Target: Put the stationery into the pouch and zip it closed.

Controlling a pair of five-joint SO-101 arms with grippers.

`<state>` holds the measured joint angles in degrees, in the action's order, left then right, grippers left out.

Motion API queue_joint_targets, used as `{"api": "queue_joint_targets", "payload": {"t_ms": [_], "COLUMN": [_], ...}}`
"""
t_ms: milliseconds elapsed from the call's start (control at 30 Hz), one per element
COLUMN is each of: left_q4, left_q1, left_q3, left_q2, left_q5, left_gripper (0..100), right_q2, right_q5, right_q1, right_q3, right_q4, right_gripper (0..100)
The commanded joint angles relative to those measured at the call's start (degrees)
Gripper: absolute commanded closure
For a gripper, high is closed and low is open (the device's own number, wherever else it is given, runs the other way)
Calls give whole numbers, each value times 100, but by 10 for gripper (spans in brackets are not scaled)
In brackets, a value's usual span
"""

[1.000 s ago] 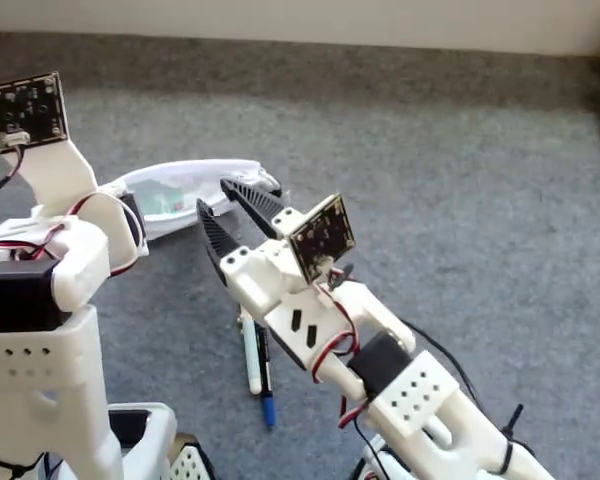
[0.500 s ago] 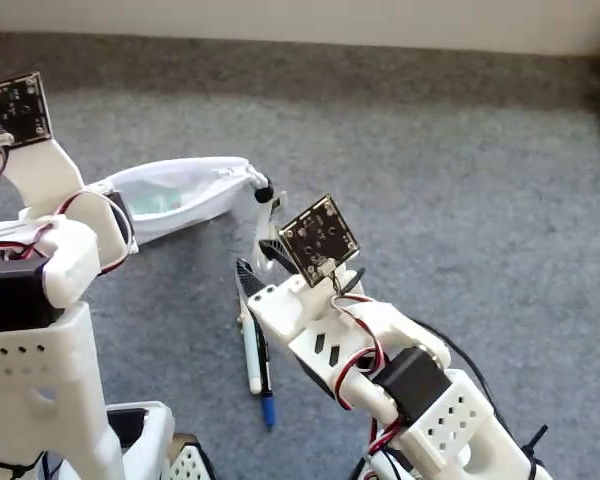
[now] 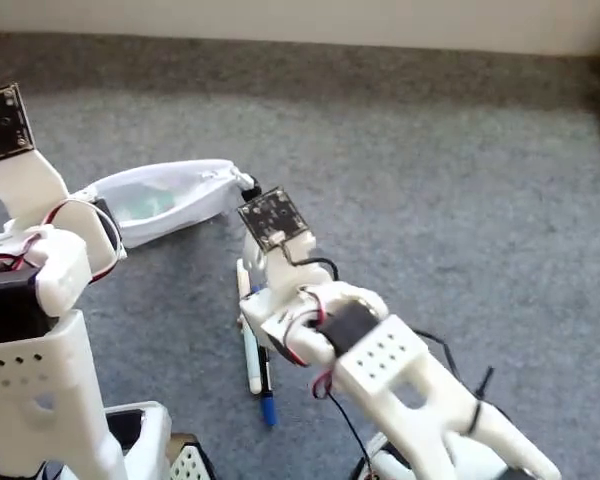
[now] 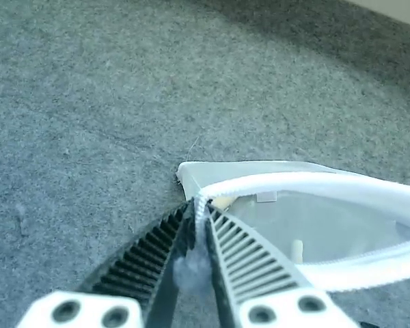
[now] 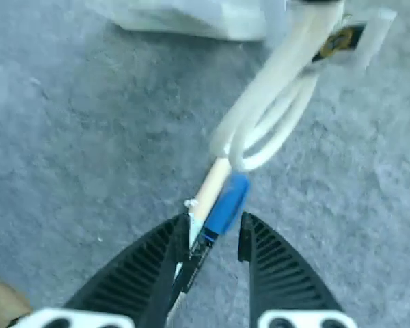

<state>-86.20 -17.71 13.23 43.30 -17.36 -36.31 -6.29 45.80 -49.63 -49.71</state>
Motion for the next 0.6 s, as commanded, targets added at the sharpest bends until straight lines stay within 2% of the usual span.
{"api": "queue_joint_targets", "payload": {"t_ms": [0,267,567], "left_q4": [0,9,35], "left_q1": [-110,-110,-505], "left_q3": [31,31,40], "left_q2": [-4,-4,-4], "left_q5": [18,18,18], "left_gripper": [994,994,994], "right_q2": [787,2220,2958], "right_q5": [-105,-448,-624], "right_q1": [-233,-251,-251], "right_q3": [629,1279,1710], "right_q4": [101,119,127], "right_gripper": [882,882,882]}}
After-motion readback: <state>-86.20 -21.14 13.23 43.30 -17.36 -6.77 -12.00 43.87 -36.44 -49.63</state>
